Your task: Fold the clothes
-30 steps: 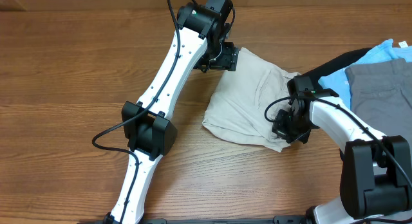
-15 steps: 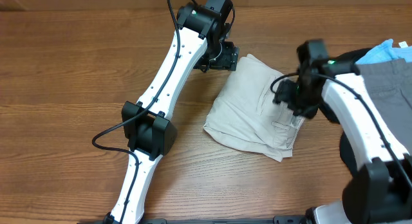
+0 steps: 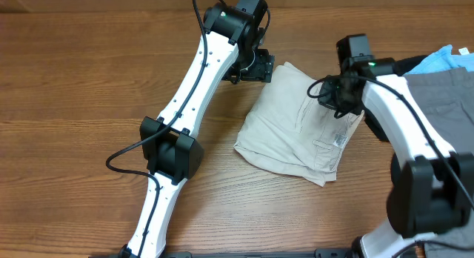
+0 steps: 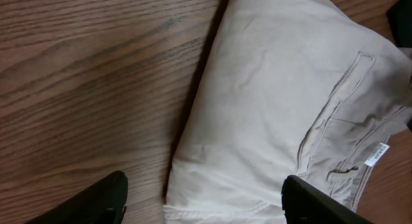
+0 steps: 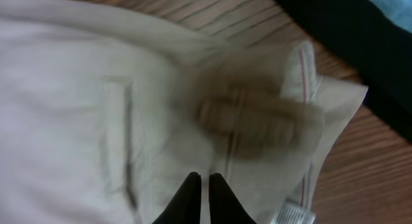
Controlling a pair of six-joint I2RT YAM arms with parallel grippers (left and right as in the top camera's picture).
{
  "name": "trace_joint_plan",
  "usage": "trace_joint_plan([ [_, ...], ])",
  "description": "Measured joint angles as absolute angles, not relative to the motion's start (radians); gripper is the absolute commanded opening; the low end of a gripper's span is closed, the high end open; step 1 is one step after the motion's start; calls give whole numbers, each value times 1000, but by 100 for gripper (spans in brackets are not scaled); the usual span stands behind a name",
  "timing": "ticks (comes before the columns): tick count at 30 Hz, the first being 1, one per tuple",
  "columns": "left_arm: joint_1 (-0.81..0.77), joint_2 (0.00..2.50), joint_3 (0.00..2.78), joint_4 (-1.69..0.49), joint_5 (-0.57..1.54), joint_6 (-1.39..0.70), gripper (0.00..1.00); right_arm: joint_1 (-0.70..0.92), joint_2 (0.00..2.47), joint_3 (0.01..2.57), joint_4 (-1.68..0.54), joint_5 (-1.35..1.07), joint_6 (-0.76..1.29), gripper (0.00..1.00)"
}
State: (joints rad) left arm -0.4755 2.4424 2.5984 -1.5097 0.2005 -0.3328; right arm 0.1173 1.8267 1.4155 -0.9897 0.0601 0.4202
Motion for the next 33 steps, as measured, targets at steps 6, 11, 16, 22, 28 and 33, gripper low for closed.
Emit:
trace_joint_plan([
  [6, -476, 2442, 2598, -1513, 200, -333, 79, 90, 1945, 1415, -956, 196, 451, 5],
  [11, -476, 2442, 2598, -1512, 200, -333, 78, 47, 2008, 1415, -953, 228, 477, 5],
  [16, -476, 2442, 2598, -1512, 197, -333, 75, 41, 2069, 1425, -925, 238, 486, 4],
  [22, -478, 2442, 2598, -1512, 189, -332, 72, 39, 2078, 1438, -941, 242, 490, 4],
  [28, -478, 2442, 2598, -1512, 189, -332, 74, 15, 2056, 1474, -1057, 198, 492, 5],
  [33, -478, 2442, 2598, -1515, 189, -333, 75, -8, 1917, 1530, -1083, 75, 426, 4],
])
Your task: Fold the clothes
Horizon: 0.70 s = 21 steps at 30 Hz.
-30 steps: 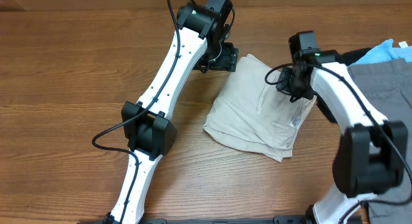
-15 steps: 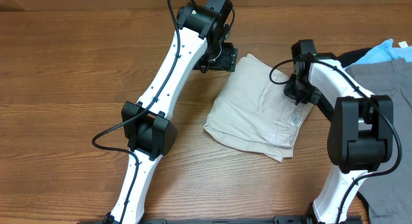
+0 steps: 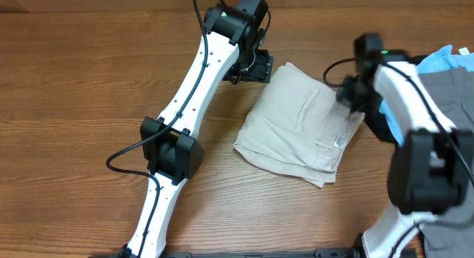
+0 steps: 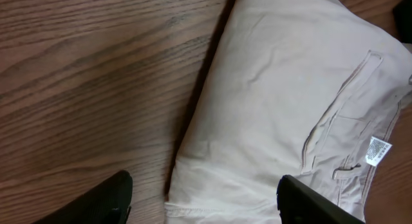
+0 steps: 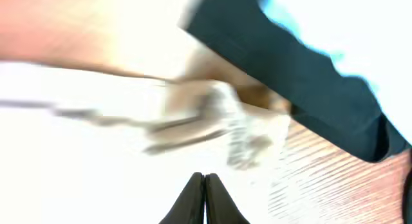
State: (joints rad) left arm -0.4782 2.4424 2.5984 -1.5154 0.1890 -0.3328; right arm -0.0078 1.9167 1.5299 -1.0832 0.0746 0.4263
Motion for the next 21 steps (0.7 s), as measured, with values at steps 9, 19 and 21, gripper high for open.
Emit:
trace_joint_plan([
  [9, -478, 2442, 2598, -1515, 189, -332, 75, -5, 1788, 1537, -1000, -35, 376, 4],
  [19, -478, 2443, 2598, -1516, 189, -333, 74, -5, 1881, 1267, -721, -53, 369, 4],
  [21, -478, 2442, 2598, -1516, 189, -333, 72, -4, 1891, 1231, -684, -53, 368, 4],
])
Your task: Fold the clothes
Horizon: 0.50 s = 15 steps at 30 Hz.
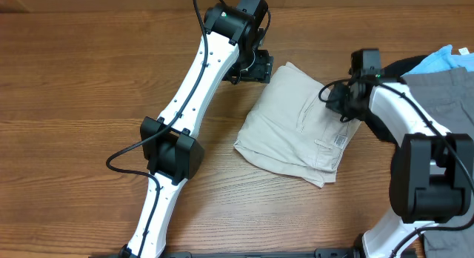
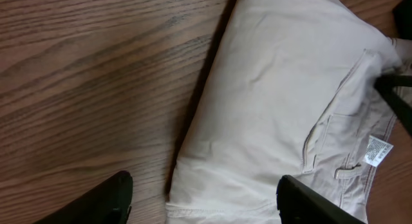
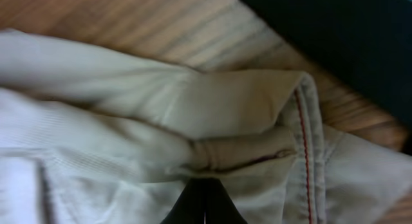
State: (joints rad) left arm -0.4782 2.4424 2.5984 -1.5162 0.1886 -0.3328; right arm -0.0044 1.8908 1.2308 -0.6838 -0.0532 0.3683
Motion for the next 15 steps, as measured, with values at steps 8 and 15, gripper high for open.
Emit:
trace_joint_plan([
  [8, -511, 2439, 2598, -1493, 167, -333, 69, -5, 1896, 1280, -758, -63, 364, 33],
  [15, -558, 2341, 2598, -1517, 136, -333, 35, -22, 1837, 1645, -1094, -22, 347, 80],
])
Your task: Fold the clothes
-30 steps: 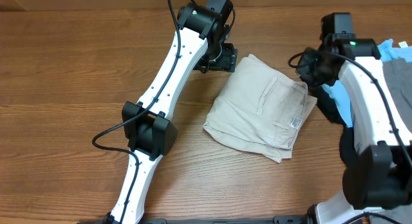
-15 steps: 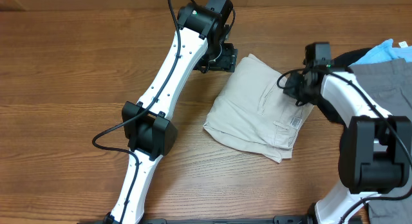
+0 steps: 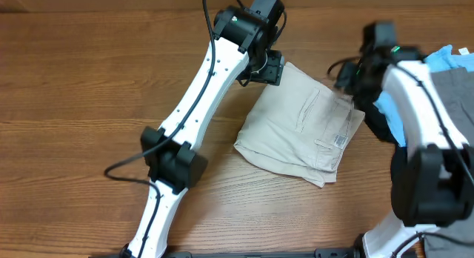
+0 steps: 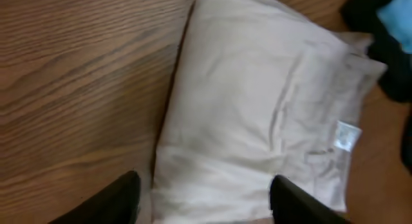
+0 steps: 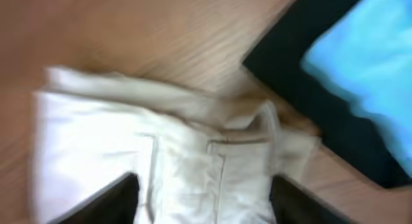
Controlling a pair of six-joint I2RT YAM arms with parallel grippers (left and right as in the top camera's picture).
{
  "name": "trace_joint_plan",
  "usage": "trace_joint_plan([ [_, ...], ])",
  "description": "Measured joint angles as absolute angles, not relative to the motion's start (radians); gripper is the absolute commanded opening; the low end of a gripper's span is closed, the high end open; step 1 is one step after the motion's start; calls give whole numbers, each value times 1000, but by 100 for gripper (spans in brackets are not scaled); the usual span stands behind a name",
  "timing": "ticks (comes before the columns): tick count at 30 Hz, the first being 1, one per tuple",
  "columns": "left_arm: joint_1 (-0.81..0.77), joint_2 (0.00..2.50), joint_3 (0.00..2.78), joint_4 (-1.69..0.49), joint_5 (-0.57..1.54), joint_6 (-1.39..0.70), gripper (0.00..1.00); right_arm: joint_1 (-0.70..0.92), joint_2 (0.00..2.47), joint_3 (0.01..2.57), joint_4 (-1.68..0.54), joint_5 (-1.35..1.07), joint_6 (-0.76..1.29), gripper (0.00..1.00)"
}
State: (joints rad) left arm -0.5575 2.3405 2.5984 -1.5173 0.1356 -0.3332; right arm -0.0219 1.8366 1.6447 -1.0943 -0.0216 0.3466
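Folded beige shorts lie flat in the middle of the wooden table, with a white label near their right edge. My left gripper hovers open over the far left corner; the left wrist view has the shorts spread between its fingers. My right gripper hangs open above the shorts' far right corner. In the right wrist view, the waistband and a pocket of the shorts show below it, with nothing between the jaws.
A pile of other clothes lies at the right edge: grey fabric, a blue garment and dark cloth next to the shorts. Bare wooden table stretches to the left and front.
My right gripper was shut low against the shorts' waistband corner; now it is open and higher, farther back. My left gripper has shifted right over the shorts' far corner and stays open.
My right gripper was shut and pressed on the right half of the shorts. Then it stood shut at their right edge by the pile, then shut at the waistband corner. Now it is open above it. The left gripper stayed open at the far left corner; the shorts kept their fold.
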Motion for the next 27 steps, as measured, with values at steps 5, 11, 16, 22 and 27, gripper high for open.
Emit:
trace_joint_plan([
  [5, -579, 2257, 2612, -1605, 149, -332, 4, -115, 1716, 1823, -1201, 15, 342, 100],
  [11, -629, 2256, 2593, -1641, 184, -337, 4, -236, 1675, 1845, -1260, 41, 340, 100],
  [16, -714, 2256, 2489, -1582, 191, -381, 4, -250, 1693, 1844, -1260, 41, 340, 100],
  [22, -801, 2261, 2270, -1455, 198, -473, 4, -250, 1694, 1844, -1261, 41, 340, 100],
  [27, -823, 2267, 2028, -1266, 198, -547, 4, -250, 1694, 1844, -1261, 42, 340, 100],
])
